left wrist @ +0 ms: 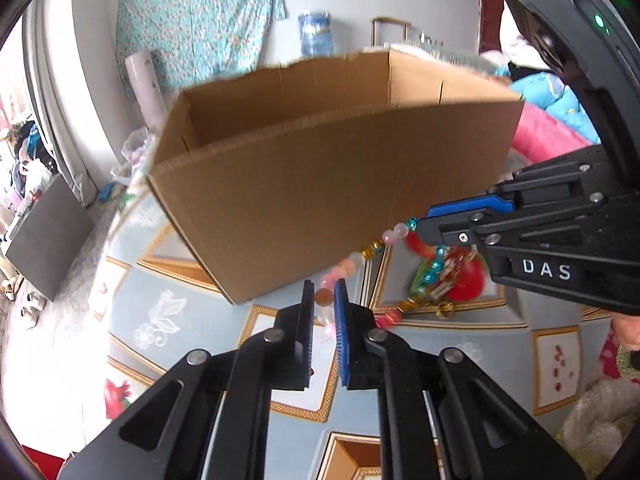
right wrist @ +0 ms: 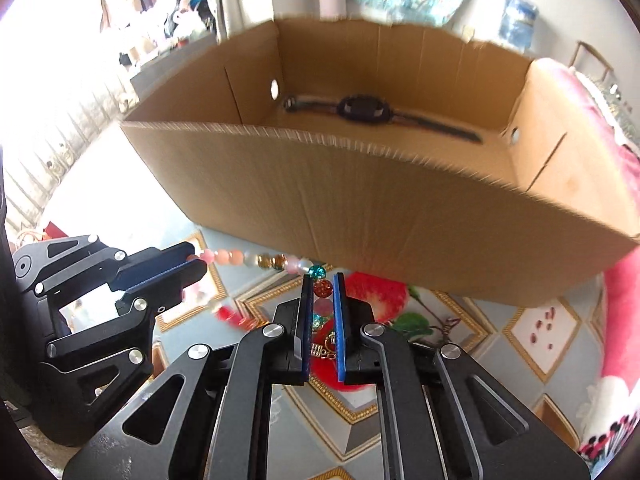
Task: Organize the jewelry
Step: 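Lift the bead bracelet with both tools and carry it over the box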
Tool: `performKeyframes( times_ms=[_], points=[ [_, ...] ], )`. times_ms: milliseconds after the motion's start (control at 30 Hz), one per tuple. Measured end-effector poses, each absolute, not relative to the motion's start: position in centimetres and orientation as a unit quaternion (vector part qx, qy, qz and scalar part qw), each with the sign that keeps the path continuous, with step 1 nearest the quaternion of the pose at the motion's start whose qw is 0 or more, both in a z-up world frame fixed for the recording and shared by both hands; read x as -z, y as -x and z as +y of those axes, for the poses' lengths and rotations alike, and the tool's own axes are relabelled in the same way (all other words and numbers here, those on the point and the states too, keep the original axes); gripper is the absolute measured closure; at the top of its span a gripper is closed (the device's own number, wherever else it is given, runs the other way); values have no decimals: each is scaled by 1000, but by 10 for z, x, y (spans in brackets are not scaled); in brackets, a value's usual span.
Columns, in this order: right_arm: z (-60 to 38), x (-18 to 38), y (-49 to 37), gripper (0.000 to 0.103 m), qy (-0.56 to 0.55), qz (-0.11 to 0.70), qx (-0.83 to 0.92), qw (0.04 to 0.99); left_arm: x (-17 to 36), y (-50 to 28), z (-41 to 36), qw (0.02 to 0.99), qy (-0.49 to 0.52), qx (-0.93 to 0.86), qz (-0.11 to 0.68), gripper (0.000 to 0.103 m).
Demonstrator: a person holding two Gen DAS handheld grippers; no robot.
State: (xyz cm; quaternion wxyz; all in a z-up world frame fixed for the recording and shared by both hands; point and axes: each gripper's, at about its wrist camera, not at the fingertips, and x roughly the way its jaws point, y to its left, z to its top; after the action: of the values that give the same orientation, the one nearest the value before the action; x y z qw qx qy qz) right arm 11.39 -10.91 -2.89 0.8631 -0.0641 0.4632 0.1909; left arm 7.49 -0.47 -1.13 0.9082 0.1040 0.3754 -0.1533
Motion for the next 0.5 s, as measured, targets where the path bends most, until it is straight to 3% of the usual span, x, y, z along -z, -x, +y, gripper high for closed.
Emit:
performKeyframes(
  times_ms=[267,500],
  points=[
    [-124,-21,-67,96,62,402,-193,893,-42,-45,2,935,-103,159,300,94],
    [-131,-100,-52,96,76,308,-213,924,-116,-48,6,955,-99,179,216,94]
  ],
)
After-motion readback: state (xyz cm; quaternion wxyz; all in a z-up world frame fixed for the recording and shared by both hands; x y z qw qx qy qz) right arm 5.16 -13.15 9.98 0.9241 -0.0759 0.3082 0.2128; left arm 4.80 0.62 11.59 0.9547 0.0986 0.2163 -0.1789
